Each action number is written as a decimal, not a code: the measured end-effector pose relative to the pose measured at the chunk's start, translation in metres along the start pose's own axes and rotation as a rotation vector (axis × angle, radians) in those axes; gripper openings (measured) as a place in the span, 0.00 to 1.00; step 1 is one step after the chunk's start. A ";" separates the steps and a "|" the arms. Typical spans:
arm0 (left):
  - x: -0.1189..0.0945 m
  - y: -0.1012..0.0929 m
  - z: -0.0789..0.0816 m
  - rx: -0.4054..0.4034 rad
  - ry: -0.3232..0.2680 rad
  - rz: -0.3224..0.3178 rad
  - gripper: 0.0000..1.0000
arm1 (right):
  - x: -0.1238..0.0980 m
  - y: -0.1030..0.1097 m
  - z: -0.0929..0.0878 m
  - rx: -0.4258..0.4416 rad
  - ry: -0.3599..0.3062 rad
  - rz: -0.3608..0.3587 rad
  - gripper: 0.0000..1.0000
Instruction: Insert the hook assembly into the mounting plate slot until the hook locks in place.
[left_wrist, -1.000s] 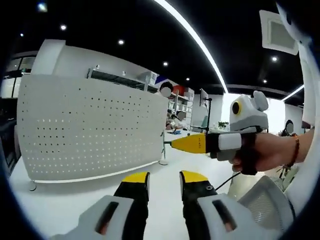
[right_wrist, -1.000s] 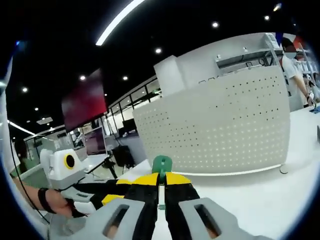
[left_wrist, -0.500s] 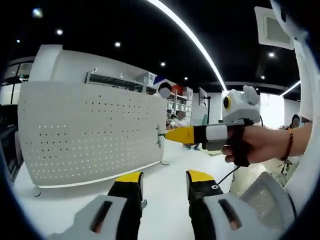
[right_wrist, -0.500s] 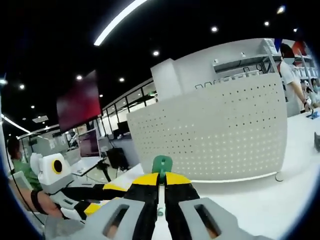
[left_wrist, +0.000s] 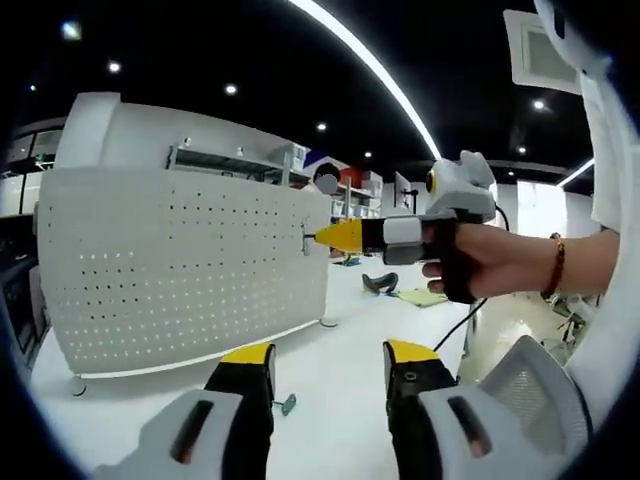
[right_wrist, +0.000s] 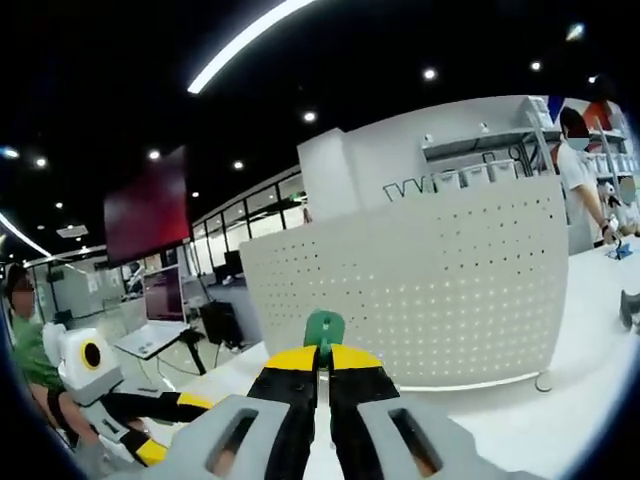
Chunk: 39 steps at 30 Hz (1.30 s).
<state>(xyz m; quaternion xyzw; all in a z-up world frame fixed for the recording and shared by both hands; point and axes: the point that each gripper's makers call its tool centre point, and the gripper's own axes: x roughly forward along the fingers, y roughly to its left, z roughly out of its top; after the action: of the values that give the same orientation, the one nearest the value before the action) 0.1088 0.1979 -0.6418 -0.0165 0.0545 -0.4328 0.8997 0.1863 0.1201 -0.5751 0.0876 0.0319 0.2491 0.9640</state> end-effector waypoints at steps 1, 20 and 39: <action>-0.001 0.000 0.000 0.001 0.004 0.000 0.47 | 0.000 0.000 0.002 0.004 -0.001 0.000 0.01; -0.012 0.009 0.001 0.008 -0.002 0.025 0.55 | 0.017 -0.019 0.029 -0.087 -0.032 -0.050 0.01; -0.013 0.018 -0.006 -0.016 0.004 0.065 0.58 | 0.039 -0.045 0.048 -0.181 -0.039 -0.126 0.01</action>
<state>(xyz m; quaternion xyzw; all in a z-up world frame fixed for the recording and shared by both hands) 0.1136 0.2194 -0.6485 -0.0208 0.0603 -0.4029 0.9130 0.2470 0.0930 -0.5367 0.0030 -0.0040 0.1880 0.9822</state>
